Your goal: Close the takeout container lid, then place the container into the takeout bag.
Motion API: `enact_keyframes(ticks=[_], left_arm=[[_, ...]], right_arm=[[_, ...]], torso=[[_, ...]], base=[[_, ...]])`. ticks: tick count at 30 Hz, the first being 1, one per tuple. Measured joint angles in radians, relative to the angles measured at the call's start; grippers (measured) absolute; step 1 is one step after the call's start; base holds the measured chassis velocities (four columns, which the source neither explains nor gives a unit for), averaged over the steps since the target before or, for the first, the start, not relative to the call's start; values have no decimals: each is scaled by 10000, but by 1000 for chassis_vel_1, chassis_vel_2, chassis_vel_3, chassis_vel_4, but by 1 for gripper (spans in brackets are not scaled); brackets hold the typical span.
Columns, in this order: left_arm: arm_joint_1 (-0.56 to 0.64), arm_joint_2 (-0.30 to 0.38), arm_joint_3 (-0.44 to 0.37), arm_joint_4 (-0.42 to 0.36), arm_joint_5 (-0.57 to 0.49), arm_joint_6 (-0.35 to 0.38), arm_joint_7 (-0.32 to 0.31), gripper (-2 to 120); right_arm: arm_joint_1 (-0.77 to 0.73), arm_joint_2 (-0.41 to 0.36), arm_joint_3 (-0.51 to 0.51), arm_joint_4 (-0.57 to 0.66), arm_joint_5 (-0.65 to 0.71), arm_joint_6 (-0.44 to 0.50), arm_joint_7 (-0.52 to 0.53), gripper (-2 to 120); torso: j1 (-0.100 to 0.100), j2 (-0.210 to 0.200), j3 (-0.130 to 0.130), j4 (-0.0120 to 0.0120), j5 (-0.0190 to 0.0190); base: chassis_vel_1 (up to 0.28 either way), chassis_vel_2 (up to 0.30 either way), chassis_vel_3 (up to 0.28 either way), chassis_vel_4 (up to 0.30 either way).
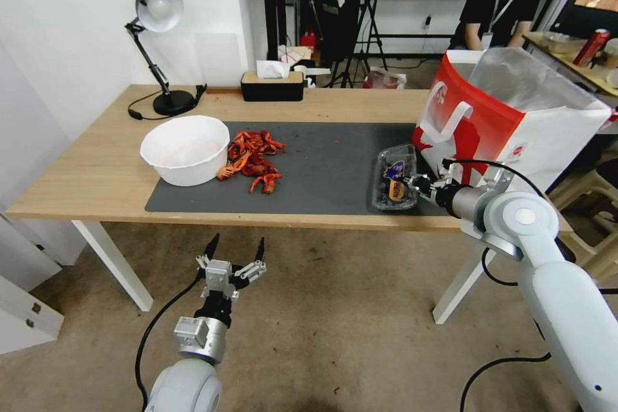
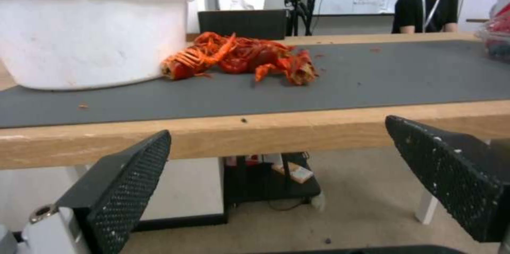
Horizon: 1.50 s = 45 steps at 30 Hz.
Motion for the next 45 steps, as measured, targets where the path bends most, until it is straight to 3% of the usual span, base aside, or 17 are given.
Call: enact_keyframes(ticks=[9, 14, 15, 18, 25, 32, 45], left_arm=[[141, -46, -122, 2, -21, -84, 12, 100], [271, -102, -185, 34, -3, -175, 31, 100], [271, -102, -185, 34, -3, -175, 31, 100], [346, -150, -209, 7, 35, -216, 31, 100], [432, -255, -214, -5, 45, -406, 5, 100], [505, -314, -177, -16, 54, -420, 0, 100], [623, -260, -224, 49, -99, -515, -2, 100]], right_arm=[[-125, -42, 26, 505, -18, 231, -596, 7], [-209, -229, -269, 1144, -1255, 1114, -2658, 7], [-209, -229, -269, 1144, -1255, 1114, -2658, 7], [9, -454, -383, 1530, -2049, 2037, -4103, 7], [530, -1033, -144, 1937, -3032, 3389, -5045, 7], [1253, -1624, 359, 2072, -2787, 4055, -4241, 7], [2784, -2614, 1066, 407, -2109, 4188, -2859, 7]], torso=[[0, 0, -1, 0, -1], [-1, 0, -1, 1, -2], [-1, 0, -1, 1, -2], [0, 0, -1, 1, -2], [-1, 0, -1, 0, -1], [-1, 0, -1, 0, -1], [0, 0, 0, 2, 1]], base=[[0, 0, 0, 0], [0, 0, 0, 0], [0, 0, 0, 0], [0, 0, 0, 0], [0, 0, 0, 0], [0, 0, 0, 0], [0, 0, 0, 0]])
